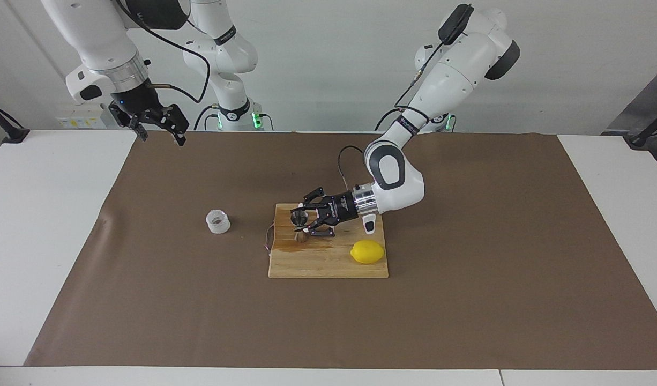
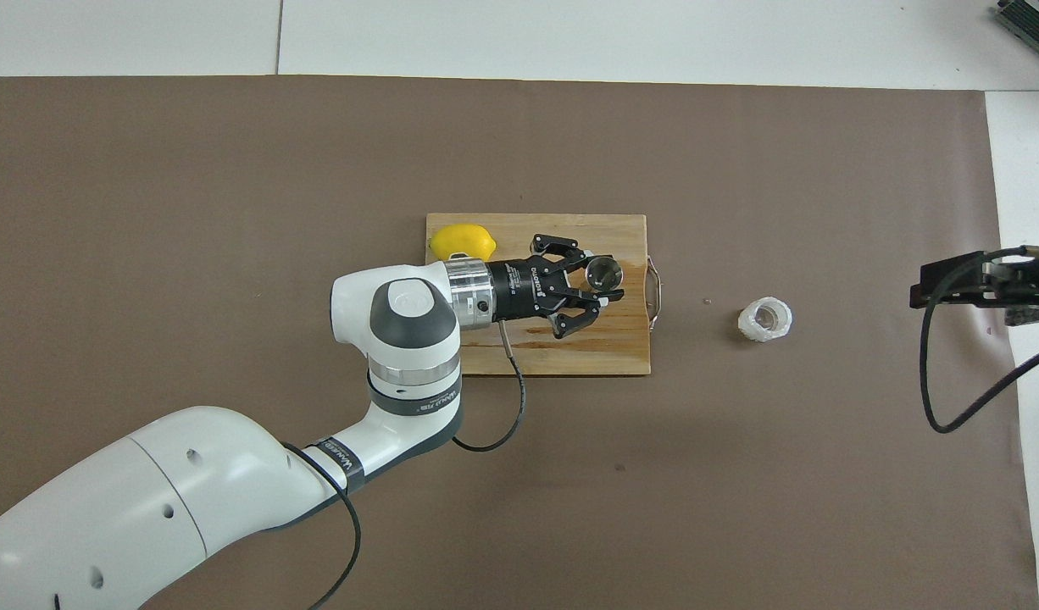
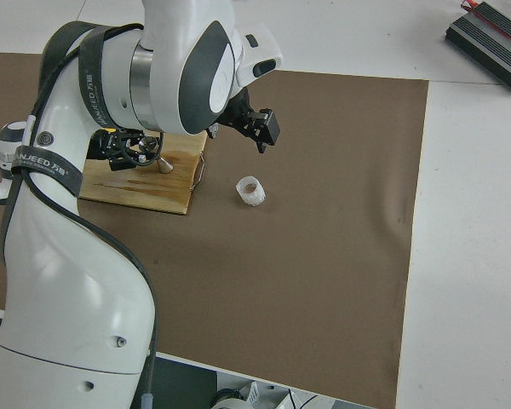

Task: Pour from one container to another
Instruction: 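Lower the silver cup onto the board and open the left gripper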

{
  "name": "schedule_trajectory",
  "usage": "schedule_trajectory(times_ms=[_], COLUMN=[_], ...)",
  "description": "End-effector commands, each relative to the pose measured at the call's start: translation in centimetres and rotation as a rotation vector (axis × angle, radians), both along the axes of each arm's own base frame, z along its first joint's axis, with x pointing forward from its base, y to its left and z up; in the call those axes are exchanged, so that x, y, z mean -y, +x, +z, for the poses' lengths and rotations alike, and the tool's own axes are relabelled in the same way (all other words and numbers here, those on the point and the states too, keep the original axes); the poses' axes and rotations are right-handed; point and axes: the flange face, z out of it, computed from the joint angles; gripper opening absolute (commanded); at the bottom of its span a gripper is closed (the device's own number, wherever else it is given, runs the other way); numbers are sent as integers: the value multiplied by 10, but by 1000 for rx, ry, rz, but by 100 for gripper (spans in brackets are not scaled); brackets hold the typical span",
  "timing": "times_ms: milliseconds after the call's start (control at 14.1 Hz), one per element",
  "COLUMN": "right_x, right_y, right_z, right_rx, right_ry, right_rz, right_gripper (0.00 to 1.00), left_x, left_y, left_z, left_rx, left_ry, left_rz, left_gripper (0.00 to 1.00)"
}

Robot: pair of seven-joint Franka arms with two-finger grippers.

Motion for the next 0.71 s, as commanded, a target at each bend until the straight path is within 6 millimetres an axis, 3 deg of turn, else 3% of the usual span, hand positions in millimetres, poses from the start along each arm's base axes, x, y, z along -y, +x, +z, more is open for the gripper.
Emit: schedule_trajectory(times_ms=[0,283,354,425,566,637], right_x=[2,2,2,2,2,2], right_y=[-4,-4,-4,-4,-4,-4], right_z=[4,4,4,4,4,4], right_rx=[10,10,10,10,10,10], right_ry=[27,27,27,27,27,27], right_rz=[17,17,17,17,17,17], right_gripper=[100,100,100,100,100,100], left_x=[-4,-5,-5,-7,-7,-7], left_y=[-8,-7,-7,-6,-6,-6], left_z=[4,4,4,4,4,4], left_rx=[9,10,19,27,28,28], left_ry=[33,35,37,40,40,40], left_rz=[21,24,21,23,22,22], left_gripper=[1,33,35,43,67,86])
